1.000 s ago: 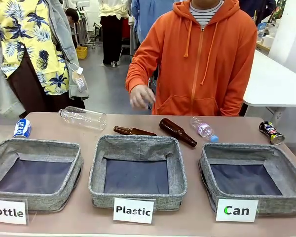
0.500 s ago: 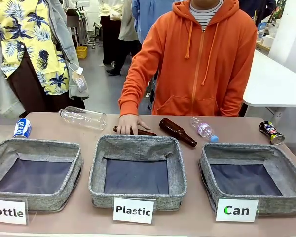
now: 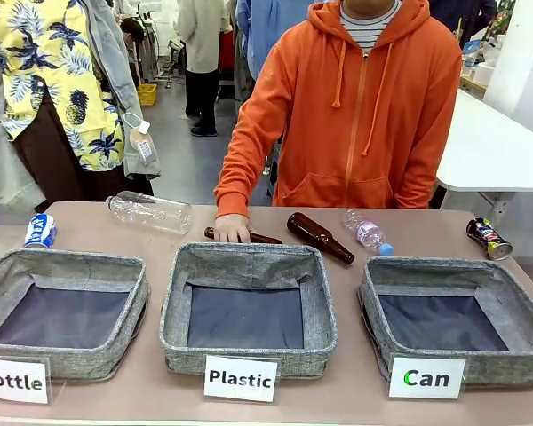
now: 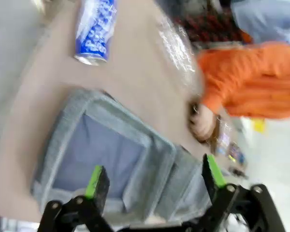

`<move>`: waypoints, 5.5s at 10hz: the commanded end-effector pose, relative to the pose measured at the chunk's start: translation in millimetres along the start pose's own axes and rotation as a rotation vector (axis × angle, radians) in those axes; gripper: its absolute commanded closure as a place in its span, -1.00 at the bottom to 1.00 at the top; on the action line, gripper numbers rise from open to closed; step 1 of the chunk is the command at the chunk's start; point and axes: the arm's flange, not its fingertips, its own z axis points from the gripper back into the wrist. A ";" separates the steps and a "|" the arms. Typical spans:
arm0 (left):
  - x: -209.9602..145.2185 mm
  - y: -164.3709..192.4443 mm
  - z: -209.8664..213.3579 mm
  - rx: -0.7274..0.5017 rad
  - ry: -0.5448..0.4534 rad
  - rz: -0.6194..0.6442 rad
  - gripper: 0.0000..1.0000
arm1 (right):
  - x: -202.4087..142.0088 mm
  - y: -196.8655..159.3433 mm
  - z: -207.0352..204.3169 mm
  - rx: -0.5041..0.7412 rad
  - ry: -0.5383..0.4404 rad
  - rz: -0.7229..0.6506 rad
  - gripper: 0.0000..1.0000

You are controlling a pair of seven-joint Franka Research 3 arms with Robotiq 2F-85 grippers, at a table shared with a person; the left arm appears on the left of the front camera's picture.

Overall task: Sort the can waste into the basket.
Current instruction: Pick up the can waste from the table and place it in the right Fabric basket.

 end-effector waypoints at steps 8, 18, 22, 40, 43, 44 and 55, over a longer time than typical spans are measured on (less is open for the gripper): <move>27.7 -85.6 -50.0 0.378 -0.264 -0.027 -1.00 | 2.7 0.8 -0.3 0.021 -0.007 0.020 -1.00; 100.9 32.4 108.7 0.129 -0.006 -0.316 -1.00 | 2.7 0.8 -0.3 0.021 -0.007 0.020 -1.00; 122.3 121.5 158.2 -0.090 0.066 -0.243 -1.00 | 2.7 0.8 -0.3 0.021 -0.007 0.020 -1.00; 101.9 -101.2 -164.3 0.604 0.167 -0.422 -1.00 | 2.7 0.8 -0.3 0.021 -0.007 0.020 -1.00; 156.7 -75.4 -215.3 0.620 0.232 -0.330 -1.00 | 2.7 0.8 -0.3 0.021 -0.007 0.020 -1.00; 165.3 -65.6 -226.4 0.644 0.216 -0.297 -1.00 | 2.7 0.8 -0.3 0.021 -0.007 0.020 -1.00; 165.5 -20.8 -268.3 0.683 0.226 -0.227 0.53 | 2.7 0.8 -0.3 0.021 -0.007 0.020 -1.00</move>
